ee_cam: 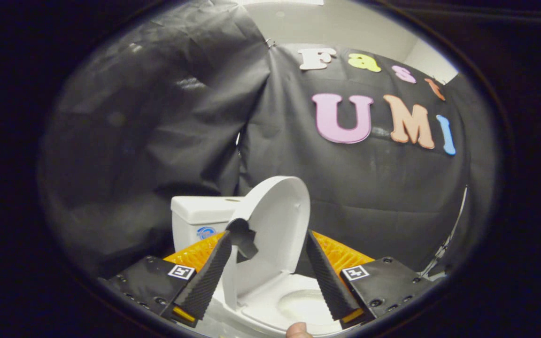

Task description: Open the toilet lid.

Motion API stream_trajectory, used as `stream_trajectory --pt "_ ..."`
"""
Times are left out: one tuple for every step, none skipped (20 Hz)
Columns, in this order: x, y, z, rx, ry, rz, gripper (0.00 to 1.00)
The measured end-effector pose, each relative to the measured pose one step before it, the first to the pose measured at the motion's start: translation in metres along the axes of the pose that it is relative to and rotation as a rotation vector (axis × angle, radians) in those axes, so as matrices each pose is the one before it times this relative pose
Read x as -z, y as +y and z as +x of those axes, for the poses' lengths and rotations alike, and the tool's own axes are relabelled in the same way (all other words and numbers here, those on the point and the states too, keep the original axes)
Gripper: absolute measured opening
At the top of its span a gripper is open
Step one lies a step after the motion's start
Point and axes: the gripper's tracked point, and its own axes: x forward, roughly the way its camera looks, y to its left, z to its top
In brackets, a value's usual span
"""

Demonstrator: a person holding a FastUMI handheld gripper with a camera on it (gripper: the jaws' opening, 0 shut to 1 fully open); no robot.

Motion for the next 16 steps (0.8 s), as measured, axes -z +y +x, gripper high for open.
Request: stream_trajectory --pt "-0.00202 -0.0148 -0.00521 0.02149 -0.00305 0.0109 0.98" --pt "0.00077 -0.01091 -0.00469 0.01394 -0.00065 0.0137 0.98" --pt "0.00003 -0.0115 -0.0034 0.01202 0.00174 0.00985 0.98" --pt "0.00136 -0.01291 -0.00375 0.0155 0.00681 0.00406 0.98" --pt "-0.00001 -0.01352 -0.00335 0.0199 0.00398 0.00535 0.98" --pt "-0.00077 -0.01389 -0.00276 0.01486 0.00341 0.00338 0.98" --pt "0.00171 -0.01203 -0.00179 0.0186 0.00344 0.00739 0.98" --pt "0.0017 -0.01033 -0.00075 0.00595 0.00735 0.00845 0.98" --pt "0.00063 -0.00856 -0.00056 0.00932 0.00035 0.00487 0.98" --pt "-0.00031 -0.01057 -0.00012 0.01128 -0.00089 0.00701 0.98" --pt "0.00063 -0.00497 -0.0003 0.00456 -0.00124 0.00435 0.98" --pt "0.00051 -0.00504 0.00028 0.00359 0.00226 0.00268 0.98" --pt "0.00273 -0.00453 0.00116 0.00154 0.00283 0.00188 0.98" --pt "0.00133 -0.00334 0.00016 -0.00201 0.00206 0.00263 0.98" --pt "0.00191 -0.00208 0.00024 -0.00182 0.00038 0.00186 0.98" --pt "0.00204 -0.00327 -0.00071 -0.00326 0.00045 0.00352 0.98"
